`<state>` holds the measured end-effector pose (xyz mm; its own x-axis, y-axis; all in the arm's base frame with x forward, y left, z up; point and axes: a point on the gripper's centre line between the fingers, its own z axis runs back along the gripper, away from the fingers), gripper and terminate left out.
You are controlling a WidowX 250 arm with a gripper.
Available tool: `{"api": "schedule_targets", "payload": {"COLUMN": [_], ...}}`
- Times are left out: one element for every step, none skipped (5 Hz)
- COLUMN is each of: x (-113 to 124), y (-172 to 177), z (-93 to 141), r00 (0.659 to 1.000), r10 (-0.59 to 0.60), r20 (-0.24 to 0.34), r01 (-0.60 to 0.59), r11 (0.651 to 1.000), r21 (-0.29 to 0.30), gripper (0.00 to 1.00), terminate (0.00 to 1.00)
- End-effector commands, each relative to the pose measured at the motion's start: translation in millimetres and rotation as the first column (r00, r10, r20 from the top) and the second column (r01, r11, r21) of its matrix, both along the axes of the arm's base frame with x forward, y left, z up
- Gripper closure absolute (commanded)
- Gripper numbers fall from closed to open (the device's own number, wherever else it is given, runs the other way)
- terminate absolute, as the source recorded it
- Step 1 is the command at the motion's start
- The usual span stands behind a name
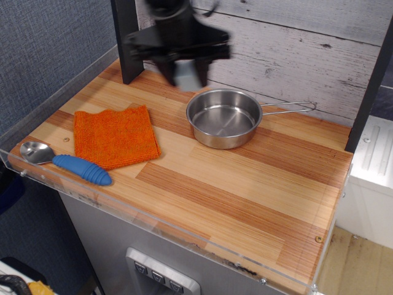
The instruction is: Take the ice off the cloth and put it to the right of the pot.
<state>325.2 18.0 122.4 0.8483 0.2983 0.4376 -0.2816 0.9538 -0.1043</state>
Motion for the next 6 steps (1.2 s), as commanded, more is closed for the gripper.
{"api": "schedule_targets", "payload": {"x": [8.8, 5.9, 4.7, 6.6, 10.3, 14.5], "y": [-61.4, -83.8, -98.2, -104.6, -108.2, -105.4], "z": [-3.3, -21.3, -39.8, -50.9, -61.6, -74.9], "r00": [0.983, 0.970, 0.952, 0.942, 0.937, 0.931], "r10": [-0.180, -0.244, -0.305, -0.336, -0.348, -0.359], "r20": [0.029, 0.008, -0.009, -0.021, -0.040, -0.061], "r01": [0.179, 0.244, 0.305, 0.337, 0.350, 0.363], "r11": [0.983, 0.969, 0.952, 0.941, 0.936, 0.930], "r21": [0.026, 0.027, 0.029, 0.042, 0.047, 0.057], "gripper": [1.00, 1.00, 1.00, 1.00, 1.00, 1.00], "terminate": [0.00, 0.00, 0.00, 0.00, 0.00, 0.00]}}
